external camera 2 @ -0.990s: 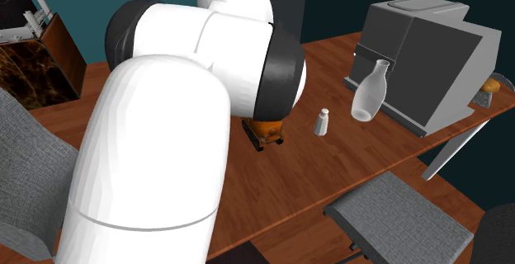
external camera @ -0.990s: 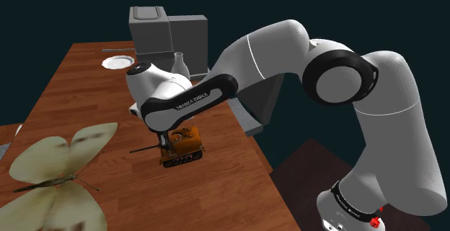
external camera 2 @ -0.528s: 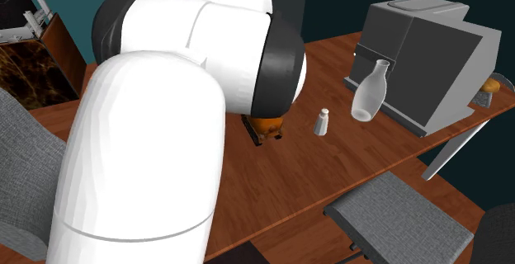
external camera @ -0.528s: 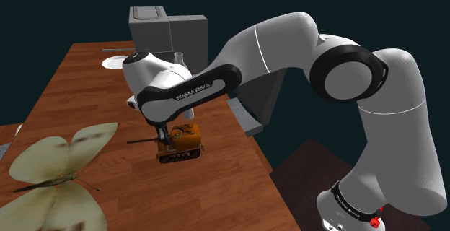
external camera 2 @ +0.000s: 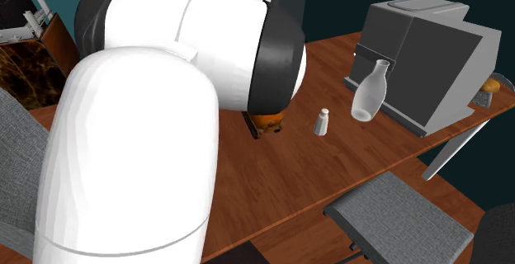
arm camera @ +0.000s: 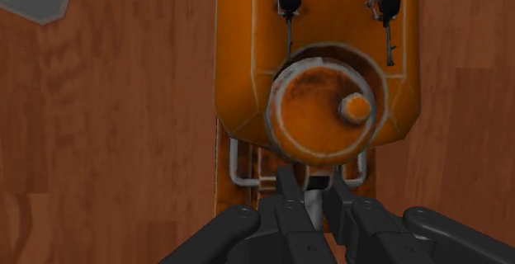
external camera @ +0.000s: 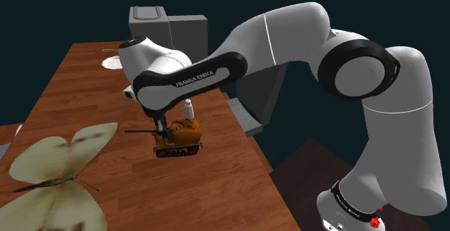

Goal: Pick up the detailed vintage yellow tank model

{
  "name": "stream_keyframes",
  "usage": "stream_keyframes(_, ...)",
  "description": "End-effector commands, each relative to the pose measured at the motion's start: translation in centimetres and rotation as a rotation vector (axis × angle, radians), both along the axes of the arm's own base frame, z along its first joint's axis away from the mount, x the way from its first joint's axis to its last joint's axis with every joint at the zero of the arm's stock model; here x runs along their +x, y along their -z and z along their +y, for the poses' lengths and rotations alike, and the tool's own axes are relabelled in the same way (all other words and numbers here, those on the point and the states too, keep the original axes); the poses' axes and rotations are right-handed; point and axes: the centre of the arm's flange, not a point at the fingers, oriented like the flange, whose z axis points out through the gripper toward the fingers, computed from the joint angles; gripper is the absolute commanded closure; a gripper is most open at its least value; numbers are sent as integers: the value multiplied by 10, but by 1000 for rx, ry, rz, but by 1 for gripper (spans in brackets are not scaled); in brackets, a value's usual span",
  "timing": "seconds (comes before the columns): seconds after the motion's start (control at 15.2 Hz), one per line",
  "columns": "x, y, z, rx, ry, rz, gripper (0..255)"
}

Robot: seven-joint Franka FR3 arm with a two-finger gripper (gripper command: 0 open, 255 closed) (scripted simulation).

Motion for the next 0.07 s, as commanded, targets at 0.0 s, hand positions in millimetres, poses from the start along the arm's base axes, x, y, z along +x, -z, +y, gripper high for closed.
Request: stream_keyframes(0.0, 1, -4, 0, 1, 0, -1, 255)
